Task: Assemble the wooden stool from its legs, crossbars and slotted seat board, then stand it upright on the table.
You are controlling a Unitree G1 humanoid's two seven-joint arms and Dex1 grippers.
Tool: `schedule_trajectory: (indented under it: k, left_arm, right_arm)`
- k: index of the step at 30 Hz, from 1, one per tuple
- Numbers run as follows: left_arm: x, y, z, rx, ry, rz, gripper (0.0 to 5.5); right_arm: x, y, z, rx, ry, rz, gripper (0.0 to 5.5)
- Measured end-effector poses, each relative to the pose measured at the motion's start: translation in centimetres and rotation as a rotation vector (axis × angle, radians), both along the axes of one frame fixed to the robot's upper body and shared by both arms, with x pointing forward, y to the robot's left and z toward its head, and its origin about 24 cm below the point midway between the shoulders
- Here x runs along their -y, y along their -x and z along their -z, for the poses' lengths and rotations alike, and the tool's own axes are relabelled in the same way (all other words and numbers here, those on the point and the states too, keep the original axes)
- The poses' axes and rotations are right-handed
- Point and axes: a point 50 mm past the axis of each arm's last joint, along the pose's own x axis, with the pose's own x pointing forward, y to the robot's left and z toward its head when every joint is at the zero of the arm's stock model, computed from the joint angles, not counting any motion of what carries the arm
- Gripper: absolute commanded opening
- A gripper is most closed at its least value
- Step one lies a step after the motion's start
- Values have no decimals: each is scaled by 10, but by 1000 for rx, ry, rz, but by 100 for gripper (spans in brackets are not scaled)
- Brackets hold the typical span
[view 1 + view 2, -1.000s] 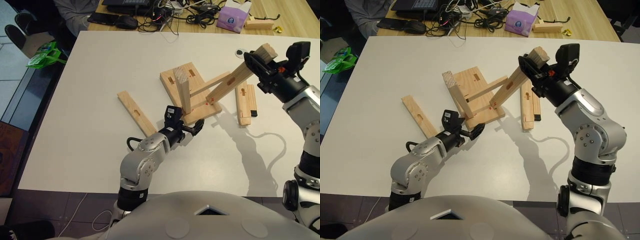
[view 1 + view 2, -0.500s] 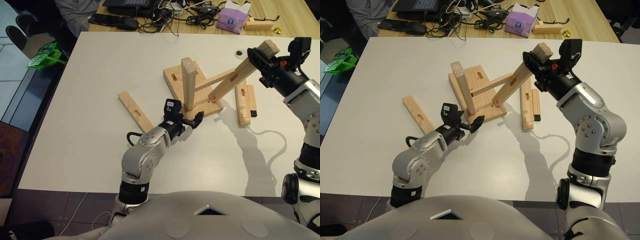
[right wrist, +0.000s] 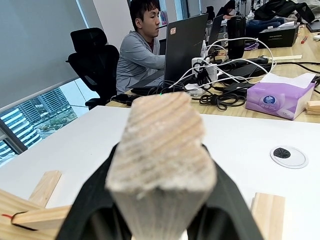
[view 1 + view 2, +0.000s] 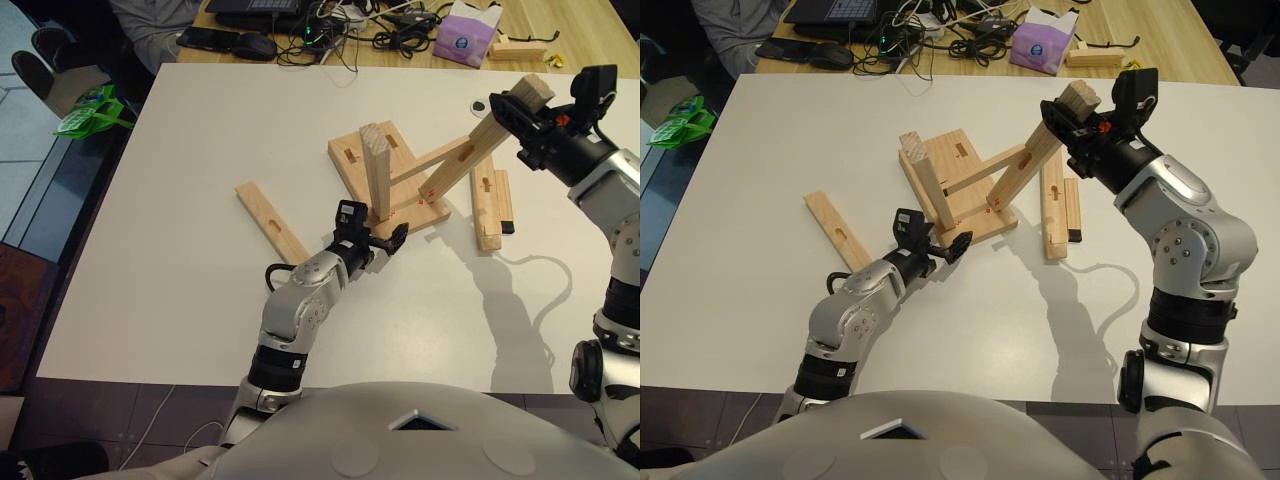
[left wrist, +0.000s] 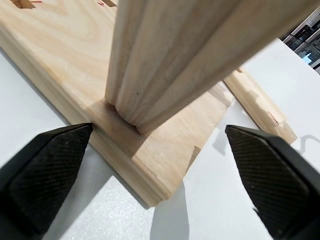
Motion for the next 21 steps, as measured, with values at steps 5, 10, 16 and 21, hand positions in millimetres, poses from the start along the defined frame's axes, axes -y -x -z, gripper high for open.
schedule_trajectory:
  k: [5, 10, 16, 21]
  left_arm:
    - [5, -1, 3, 31, -60, 18, 495]
    - [8, -1, 4, 41, -81, 29, 495]
    - [8, 0, 11, 3, -96, 29, 495]
    - [8, 0, 12, 2, -97, 28, 495]
  right_arm:
    - [1, -2, 0, -5, -2, 7, 100]
    - [2, -6, -1, -20, -4, 18, 100]
    - [4, -6, 0, -25, -10, 22, 100]
    - [5, -8, 0, -37, -18, 27, 100]
